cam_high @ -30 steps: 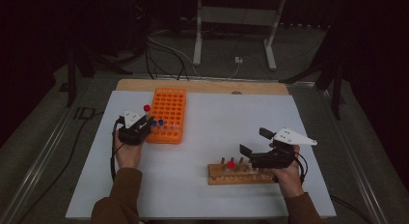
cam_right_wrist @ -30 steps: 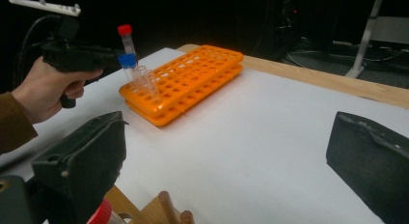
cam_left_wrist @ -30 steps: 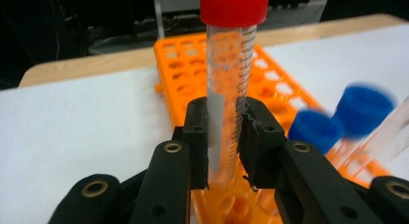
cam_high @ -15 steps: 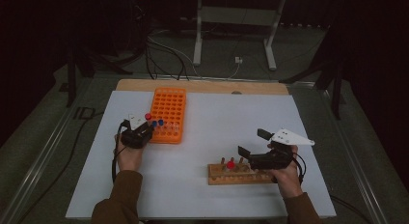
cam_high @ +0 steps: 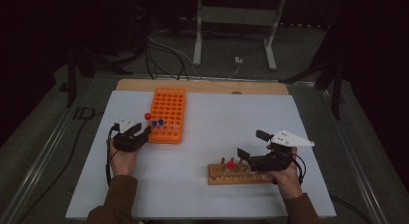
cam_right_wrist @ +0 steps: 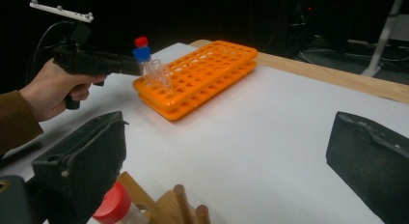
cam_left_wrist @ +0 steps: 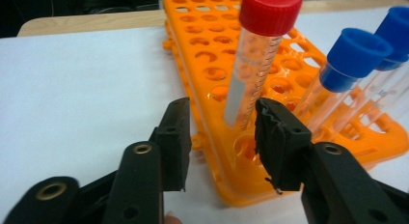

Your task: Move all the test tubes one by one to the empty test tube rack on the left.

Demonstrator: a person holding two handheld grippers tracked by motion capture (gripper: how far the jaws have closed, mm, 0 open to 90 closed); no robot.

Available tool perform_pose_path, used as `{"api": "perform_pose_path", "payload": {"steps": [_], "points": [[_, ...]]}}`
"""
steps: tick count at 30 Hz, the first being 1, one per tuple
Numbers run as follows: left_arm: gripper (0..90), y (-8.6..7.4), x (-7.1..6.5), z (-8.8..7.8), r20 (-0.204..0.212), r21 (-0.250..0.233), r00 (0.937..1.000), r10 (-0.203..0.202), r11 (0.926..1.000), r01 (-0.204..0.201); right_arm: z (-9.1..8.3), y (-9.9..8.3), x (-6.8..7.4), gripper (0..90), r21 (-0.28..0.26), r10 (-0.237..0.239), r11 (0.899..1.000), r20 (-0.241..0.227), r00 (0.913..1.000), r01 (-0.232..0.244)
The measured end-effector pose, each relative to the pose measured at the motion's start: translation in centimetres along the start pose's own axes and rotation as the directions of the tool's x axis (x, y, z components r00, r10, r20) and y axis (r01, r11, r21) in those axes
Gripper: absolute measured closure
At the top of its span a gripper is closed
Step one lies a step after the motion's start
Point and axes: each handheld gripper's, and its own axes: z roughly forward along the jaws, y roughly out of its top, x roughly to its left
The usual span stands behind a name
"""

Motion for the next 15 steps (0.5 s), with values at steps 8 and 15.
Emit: {"api": "perform_pose_path", "payload": {"steps": [8,15], "points": [[39.5,0.2,1.0,-2.7,0.040,-0.082,0.9951,-0.090,0.9922,0.093,-0.1,-0.1,0.2,2.5,0.018,-0.005,1.000,-0.051,0.9987,0.006],[21.3,0.6,0.0,-4.0,0.067,-0.113,0.9943,-0.083,0.9895,0.090,0.1,-0.5,0.6,5.7,0.046,-0.022,0.999,-0.086,0.9960,0.026]]}}
